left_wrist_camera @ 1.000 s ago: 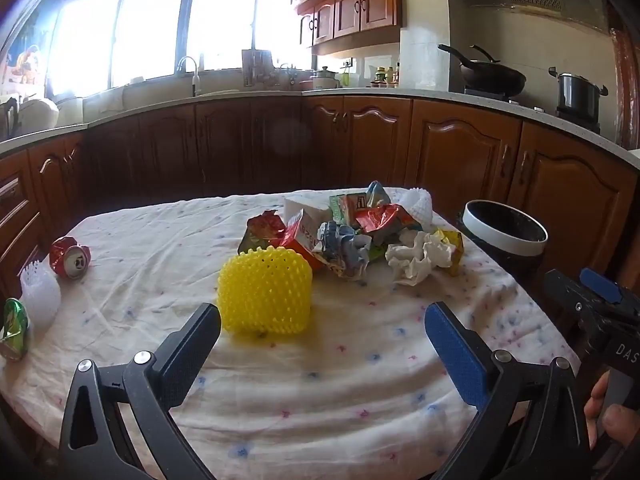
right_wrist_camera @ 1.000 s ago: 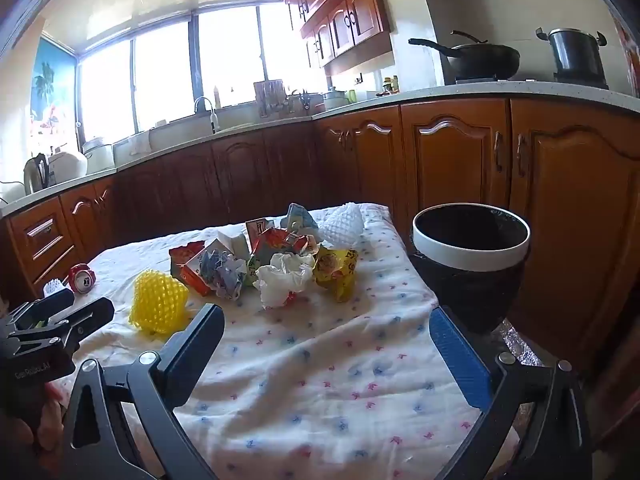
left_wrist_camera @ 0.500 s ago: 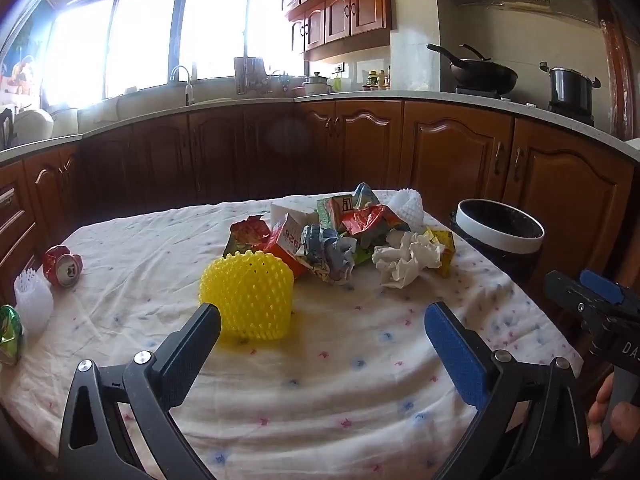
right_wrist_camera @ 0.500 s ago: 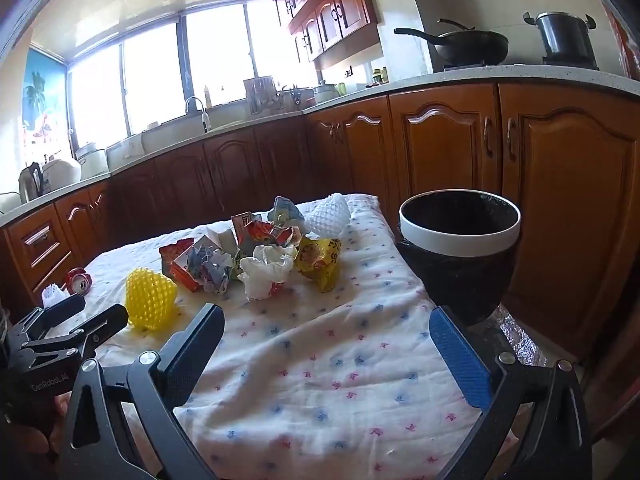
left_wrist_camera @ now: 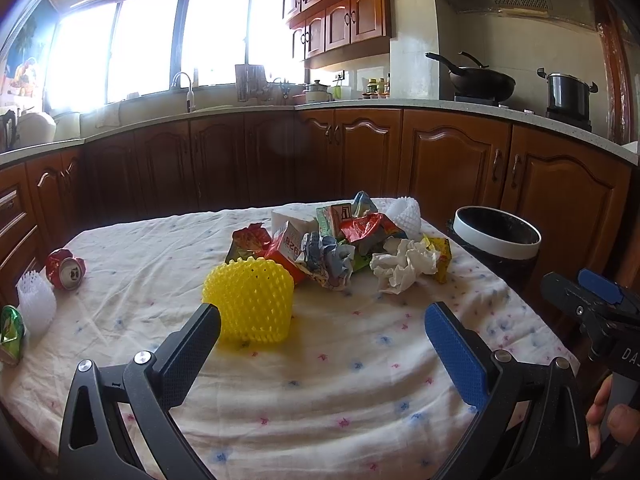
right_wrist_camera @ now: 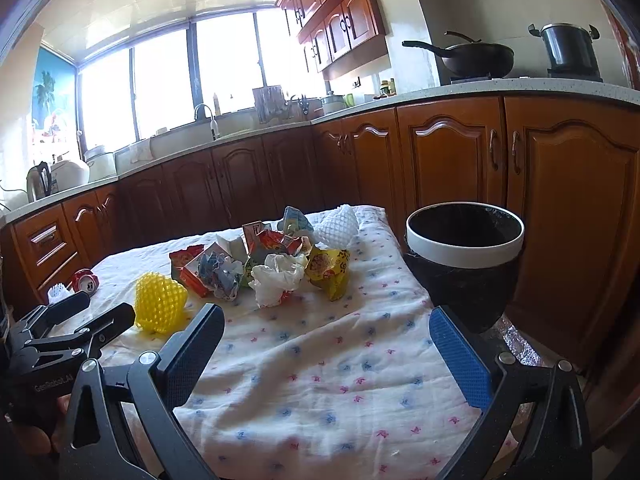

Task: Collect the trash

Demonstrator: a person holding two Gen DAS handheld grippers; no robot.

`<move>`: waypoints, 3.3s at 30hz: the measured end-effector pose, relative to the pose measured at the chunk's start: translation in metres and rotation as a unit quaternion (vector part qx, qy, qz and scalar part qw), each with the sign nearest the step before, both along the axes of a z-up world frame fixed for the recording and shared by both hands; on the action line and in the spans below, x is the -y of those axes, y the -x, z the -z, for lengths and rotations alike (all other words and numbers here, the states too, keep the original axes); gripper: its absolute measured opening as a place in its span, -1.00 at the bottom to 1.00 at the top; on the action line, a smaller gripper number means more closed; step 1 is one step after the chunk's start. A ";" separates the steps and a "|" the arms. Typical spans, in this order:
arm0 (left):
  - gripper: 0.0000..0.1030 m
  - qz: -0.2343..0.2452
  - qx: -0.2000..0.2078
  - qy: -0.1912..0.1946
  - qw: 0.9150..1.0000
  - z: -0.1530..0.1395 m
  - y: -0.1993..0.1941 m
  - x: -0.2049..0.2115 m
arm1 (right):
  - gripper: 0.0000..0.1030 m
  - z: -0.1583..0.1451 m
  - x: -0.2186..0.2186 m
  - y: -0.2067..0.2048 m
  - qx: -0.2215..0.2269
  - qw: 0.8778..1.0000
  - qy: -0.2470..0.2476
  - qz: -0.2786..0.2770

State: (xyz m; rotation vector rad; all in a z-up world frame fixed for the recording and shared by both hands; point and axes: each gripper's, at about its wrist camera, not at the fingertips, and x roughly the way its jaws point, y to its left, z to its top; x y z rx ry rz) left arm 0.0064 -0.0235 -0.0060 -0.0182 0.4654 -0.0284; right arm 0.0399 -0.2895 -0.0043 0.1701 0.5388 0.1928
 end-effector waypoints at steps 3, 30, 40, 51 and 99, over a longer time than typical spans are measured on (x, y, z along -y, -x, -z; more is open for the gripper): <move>0.98 0.002 0.000 0.001 1.000 0.000 0.001 -0.001 | 1.00 0.000 0.000 0.000 0.000 1.000 -0.001 0.000; 0.98 0.006 0.002 0.005 1.000 0.000 0.003 -0.001 | 1.00 -0.003 0.002 0.002 0.002 1.000 -0.004 -0.001; 0.98 0.007 0.002 0.006 1.000 0.000 0.003 0.000 | 1.00 -0.003 0.002 0.002 0.001 1.000 -0.003 -0.001; 0.98 0.012 -0.010 0.012 1.000 0.001 -0.002 0.000 | 1.00 -0.001 0.002 0.002 -0.003 1.000 -0.006 0.000; -0.76 0.154 -0.169 0.060 0.972 0.030 -0.205 0.046 | -0.86 0.078 0.028 -0.196 -0.226 0.953 -0.177 -0.098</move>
